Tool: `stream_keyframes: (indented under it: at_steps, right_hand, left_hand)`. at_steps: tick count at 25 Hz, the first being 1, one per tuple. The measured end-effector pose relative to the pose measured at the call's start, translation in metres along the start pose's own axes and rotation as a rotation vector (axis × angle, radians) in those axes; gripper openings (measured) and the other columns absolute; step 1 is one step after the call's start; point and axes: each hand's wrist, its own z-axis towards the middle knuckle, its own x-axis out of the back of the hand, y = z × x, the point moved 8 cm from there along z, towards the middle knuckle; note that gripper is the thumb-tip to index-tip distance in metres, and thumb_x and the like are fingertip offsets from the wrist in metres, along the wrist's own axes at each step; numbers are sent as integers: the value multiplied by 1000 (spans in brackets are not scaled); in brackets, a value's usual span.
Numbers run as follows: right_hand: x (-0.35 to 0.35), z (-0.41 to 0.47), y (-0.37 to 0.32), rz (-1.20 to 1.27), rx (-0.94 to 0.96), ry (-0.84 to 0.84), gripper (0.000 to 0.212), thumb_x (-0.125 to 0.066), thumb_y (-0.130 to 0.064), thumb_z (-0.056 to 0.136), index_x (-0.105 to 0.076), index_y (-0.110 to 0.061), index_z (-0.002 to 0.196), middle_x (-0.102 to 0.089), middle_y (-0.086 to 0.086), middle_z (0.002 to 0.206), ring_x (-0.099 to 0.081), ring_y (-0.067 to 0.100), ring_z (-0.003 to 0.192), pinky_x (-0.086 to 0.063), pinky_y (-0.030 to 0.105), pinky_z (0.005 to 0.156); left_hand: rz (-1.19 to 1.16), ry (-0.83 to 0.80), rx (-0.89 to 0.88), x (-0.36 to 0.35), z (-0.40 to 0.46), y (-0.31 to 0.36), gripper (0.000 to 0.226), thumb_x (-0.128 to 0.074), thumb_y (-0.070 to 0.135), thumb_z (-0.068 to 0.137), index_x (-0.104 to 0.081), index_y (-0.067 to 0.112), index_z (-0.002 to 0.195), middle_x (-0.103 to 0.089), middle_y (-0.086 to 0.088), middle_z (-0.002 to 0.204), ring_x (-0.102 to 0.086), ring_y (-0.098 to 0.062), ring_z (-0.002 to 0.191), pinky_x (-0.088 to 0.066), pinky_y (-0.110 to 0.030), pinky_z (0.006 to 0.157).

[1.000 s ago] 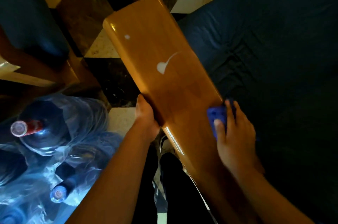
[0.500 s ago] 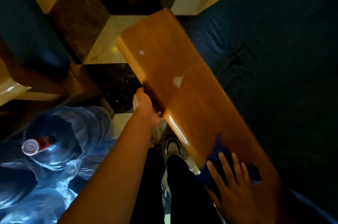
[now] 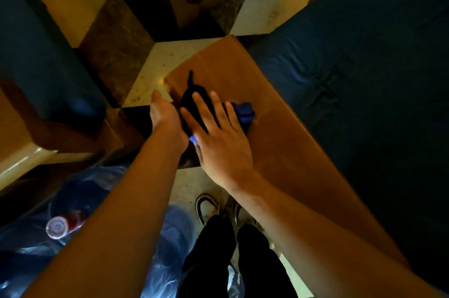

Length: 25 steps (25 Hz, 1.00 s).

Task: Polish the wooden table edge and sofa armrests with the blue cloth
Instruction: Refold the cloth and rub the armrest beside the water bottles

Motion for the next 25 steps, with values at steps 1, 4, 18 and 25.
stream_keyframes:
  at_steps: [1,4,18,25]
  right_hand:
    - [-1,-28,2,-14,24,-31,77,-63,-29,94,-25,-30,161,-10,6,173,-2,35,159,-11,55,127]
    - [3,-129,45,-37,-169,-117,75,-52,-54,98,-18,-36,162,-8,4,173,-9,35,158,-21,59,123]
    - [30,141,54,28,-145,69,47,-36,-53,103,-61,-27,134,-55,8,145,-43,35,138,-27,54,115]
    - [27,35,145,194,-443,-54,70,-37,-81,89,-47,-38,143,-57,6,136,-52,30,131,-44,44,99]
  left_hand:
    - [31,43,3,4,-1,-6,69,-31,66,98,-60,17,137,-69,-13,129,-66,-33,111,-49,-51,104]
    - [105,46,96,8,-21,-39,70,-27,71,95,-59,25,137,-68,-7,129,-64,-33,112,-44,-59,105]
    - [42,-99,-37,-2,27,35,58,-32,62,102,-63,14,114,-72,-15,112,-69,-32,103,-57,-51,87]
    - [18,-68,79,15,29,7,54,-37,62,100,-66,16,102,-75,-15,108,-71,-36,103,-52,-58,97]
